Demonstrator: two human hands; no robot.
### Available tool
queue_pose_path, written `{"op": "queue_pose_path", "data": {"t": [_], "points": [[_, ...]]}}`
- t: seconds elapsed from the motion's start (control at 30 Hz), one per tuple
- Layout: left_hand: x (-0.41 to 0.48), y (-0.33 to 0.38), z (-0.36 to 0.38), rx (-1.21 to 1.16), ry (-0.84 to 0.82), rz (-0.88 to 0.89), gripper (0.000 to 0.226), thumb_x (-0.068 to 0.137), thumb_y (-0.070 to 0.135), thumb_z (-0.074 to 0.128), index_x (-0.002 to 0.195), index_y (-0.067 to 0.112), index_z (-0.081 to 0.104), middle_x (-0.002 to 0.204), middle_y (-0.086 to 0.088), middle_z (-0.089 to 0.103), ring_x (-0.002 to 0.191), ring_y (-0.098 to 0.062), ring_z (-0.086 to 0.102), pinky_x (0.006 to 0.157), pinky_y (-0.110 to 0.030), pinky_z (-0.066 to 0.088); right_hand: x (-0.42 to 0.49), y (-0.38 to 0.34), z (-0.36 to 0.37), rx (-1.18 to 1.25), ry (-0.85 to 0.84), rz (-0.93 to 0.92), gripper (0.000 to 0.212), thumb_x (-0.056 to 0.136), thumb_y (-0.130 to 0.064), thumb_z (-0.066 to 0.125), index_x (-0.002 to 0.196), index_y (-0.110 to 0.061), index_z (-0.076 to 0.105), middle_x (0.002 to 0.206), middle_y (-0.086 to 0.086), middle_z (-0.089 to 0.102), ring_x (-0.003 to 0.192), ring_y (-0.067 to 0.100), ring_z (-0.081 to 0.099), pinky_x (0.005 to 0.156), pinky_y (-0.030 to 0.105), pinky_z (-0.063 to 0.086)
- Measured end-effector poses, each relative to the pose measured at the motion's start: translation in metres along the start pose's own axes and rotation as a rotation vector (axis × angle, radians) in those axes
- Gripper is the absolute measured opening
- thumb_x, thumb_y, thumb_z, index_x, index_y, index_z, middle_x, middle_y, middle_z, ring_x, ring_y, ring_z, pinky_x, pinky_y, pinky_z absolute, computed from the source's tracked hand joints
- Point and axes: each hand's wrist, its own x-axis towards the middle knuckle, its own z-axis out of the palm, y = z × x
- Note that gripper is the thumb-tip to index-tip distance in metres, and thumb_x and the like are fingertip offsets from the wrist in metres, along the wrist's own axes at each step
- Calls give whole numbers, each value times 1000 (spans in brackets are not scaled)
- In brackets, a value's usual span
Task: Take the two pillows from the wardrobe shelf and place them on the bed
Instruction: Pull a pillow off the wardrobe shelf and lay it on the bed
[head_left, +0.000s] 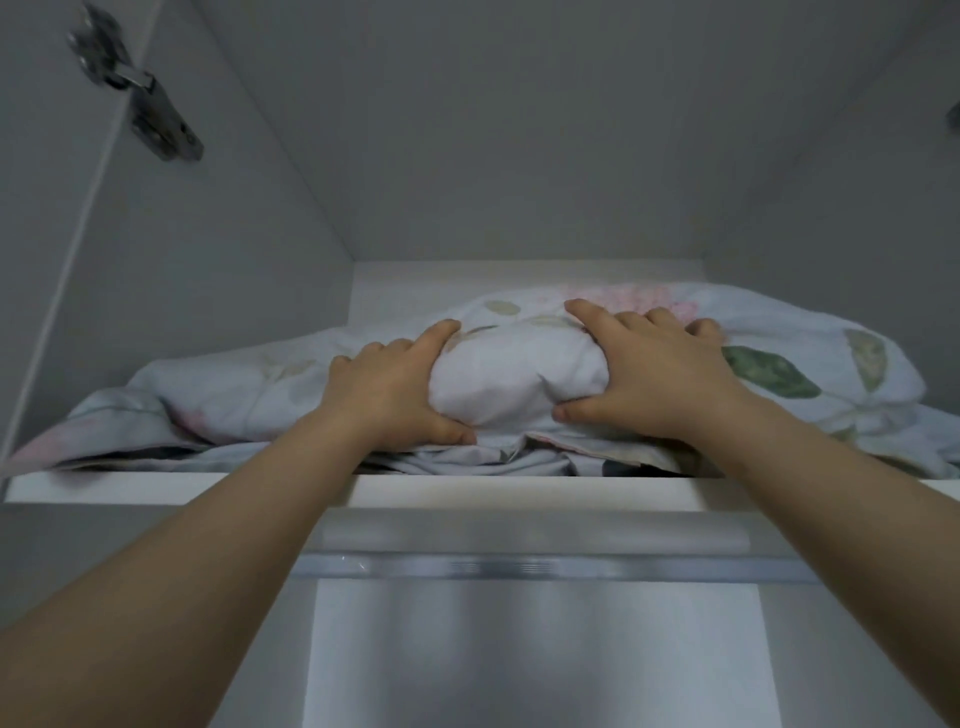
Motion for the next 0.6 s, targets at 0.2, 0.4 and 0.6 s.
{"op": "queue_pose_path", "data": {"t": [0.2,0.4,0.6], "points": [[-5,3,1,-68,190,30,34,75,46,65,96,19,61,99,-3,69,93,-28,61,66,-30,39,-5,-9,12,83,39,3,43,74,-62,55,85,-20,55,103,8,68,93,31,61,66,29,36],[-13,9,-8,125,806,254,14,64,22,61,68,9,58,61,-9,58,55,-29,57,46,-27,25,-22,-9,4,206,109,33,35,81,-53,50,82,-19,42,80,7,60,73,30,51,58,31,32],[-26,21,-20,101,1123,224,21,59,23,68,76,15,59,63,-7,56,59,-28,53,62,-31,24,-31,-3,2,302,598,67,33,74,-39,51,61,-15,31,47,-8,28,42,17,26,45,23,13]]}}
